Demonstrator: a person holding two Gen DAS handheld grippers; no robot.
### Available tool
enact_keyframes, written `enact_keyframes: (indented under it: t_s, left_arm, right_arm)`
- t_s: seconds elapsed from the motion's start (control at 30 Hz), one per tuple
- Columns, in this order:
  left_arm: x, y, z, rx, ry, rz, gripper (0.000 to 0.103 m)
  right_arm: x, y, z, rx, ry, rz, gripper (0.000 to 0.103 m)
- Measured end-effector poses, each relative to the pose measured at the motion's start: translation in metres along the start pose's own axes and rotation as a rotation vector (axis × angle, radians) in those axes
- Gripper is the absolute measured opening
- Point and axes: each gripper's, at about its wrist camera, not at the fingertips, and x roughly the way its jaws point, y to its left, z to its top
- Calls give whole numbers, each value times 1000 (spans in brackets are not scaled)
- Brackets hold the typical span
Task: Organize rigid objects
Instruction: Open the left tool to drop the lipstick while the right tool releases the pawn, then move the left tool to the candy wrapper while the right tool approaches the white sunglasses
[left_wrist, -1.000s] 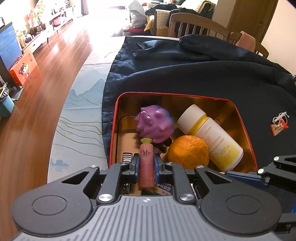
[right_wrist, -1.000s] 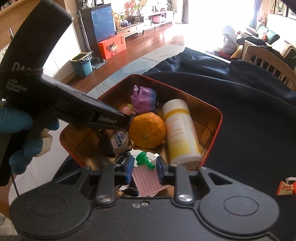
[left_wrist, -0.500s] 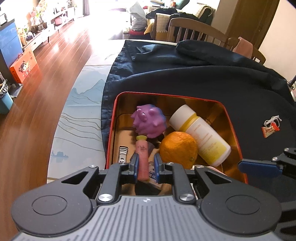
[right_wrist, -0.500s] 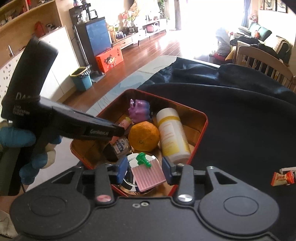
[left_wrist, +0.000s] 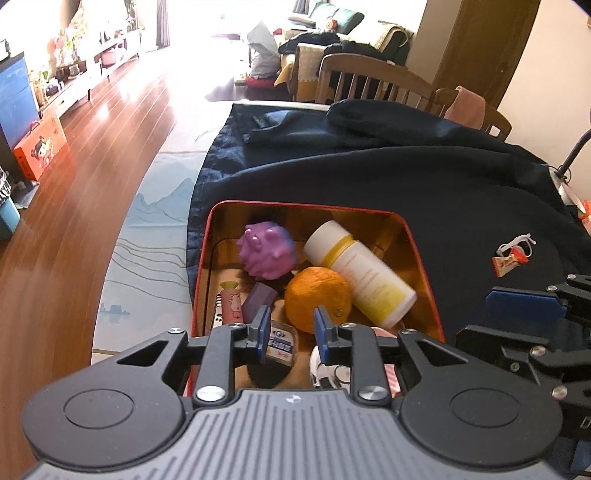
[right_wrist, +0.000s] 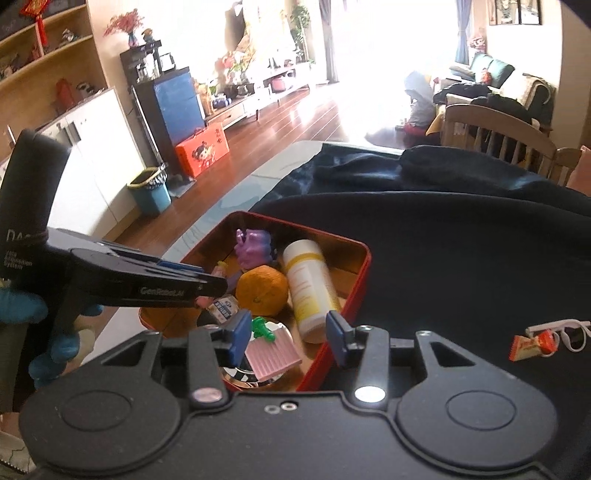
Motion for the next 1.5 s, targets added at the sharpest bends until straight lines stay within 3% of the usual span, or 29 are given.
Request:
enact_keyframes:
  t_s: [0.1, 0.13, 0.17, 0.23, 0.3, 0.6, 0.87, 1.03, 1.5]
  left_arm:
    - [-8, -6, -1, 8, -20, -2, 31]
    - [-11, -9, -1, 9, -29, -4, 35]
    - [-14, -11, -1, 11, -37, -5, 40]
    - [-22, -17, -2, 13, -65, -8, 62]
    - [-28, -24, -2, 22, -94, -3, 67]
    - [-38, -64, 0, 49, -133, -25, 76]
    - [-32, -109, -2, 90, -141, -62, 76]
    - [-25, -136, -2, 99, -137, -82, 81]
    - [15, -208, 8, 127, -85, -115, 82]
  right_arm:
    - [-10, -9, -5, 30, -13, 2, 49]
    - [-14, -11, -6, 36, -20, 1, 58]
    - [-19, -14, -8, 43, -33, 1, 63]
    - [-27, -20, -12, 53, -47, 4, 62]
    - [-35, -27, -16, 63, -57, -2, 64]
    - [-66, -69, -36, 133, -91, -55, 82]
    - [-86, -116, -51, 184, -106, -108, 94]
    - [-96, -147, -60, 196, -108, -145, 96]
    - [-104, -237, -64, 229, -98, -242, 99]
